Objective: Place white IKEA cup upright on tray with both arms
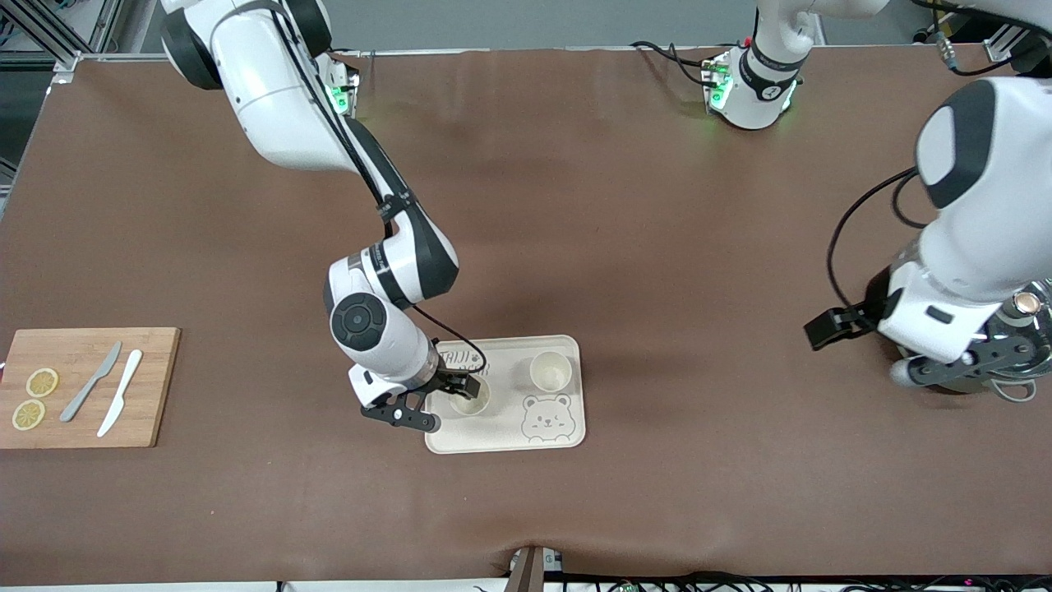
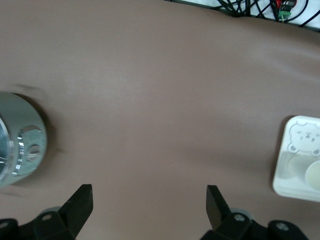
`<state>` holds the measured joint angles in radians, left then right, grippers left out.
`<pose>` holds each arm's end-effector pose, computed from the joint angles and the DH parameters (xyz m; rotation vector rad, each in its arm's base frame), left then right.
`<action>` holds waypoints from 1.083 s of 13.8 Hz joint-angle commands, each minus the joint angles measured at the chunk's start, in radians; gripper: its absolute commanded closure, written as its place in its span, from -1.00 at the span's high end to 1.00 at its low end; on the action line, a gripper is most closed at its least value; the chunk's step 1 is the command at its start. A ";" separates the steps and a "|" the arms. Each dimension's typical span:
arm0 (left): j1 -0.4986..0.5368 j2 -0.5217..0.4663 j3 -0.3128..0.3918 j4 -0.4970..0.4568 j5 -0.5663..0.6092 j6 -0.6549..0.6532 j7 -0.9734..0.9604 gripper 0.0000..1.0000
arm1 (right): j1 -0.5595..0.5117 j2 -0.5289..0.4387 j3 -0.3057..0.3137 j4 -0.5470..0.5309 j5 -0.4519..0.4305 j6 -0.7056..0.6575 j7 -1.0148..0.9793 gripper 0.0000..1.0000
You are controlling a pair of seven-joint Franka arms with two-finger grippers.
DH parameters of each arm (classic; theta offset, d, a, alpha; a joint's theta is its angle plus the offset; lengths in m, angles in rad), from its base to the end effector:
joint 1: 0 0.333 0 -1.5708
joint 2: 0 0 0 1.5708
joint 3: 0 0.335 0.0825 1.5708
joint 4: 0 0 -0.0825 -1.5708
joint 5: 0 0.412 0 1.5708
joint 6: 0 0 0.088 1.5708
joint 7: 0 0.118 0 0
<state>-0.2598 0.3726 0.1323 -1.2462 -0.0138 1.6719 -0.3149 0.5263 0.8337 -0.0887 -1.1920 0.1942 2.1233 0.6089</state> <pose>0.6994 -0.1089 0.5662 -3.1069 -0.2774 -0.0972 0.7197 0.3706 0.2832 -2.9787 0.3481 -0.0513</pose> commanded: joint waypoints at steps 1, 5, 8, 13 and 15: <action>0.037 -0.050 -0.007 -0.032 -0.020 -0.029 0.095 1.00 | 0.000 -0.134 0.000 -0.024 0.005 -0.155 0.005 1.00; 0.086 -0.084 -0.002 -0.029 -0.017 -0.063 0.218 1.00 | -0.012 -0.325 -0.005 -0.070 0.002 -0.379 0.002 1.00; 0.111 -0.101 0.001 -0.025 -0.015 -0.075 0.270 1.00 | -0.038 -0.512 -0.005 -0.211 -0.089 -0.445 -0.049 1.00; 0.113 -0.103 0.004 -0.018 -0.015 -0.075 0.257 1.00 | -0.196 -0.781 -0.005 -0.435 -0.124 -0.456 -0.309 1.00; 0.114 -0.115 0.012 -0.013 -0.018 -0.078 0.260 1.00 | -0.293 -0.798 -0.005 -0.440 -0.134 -0.468 -0.417 1.00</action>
<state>-0.1474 0.2887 0.1364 -1.2478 -0.0140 1.6057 -0.0638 0.3212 0.0900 -0.1121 -1.5635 0.0724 1.6460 0.2822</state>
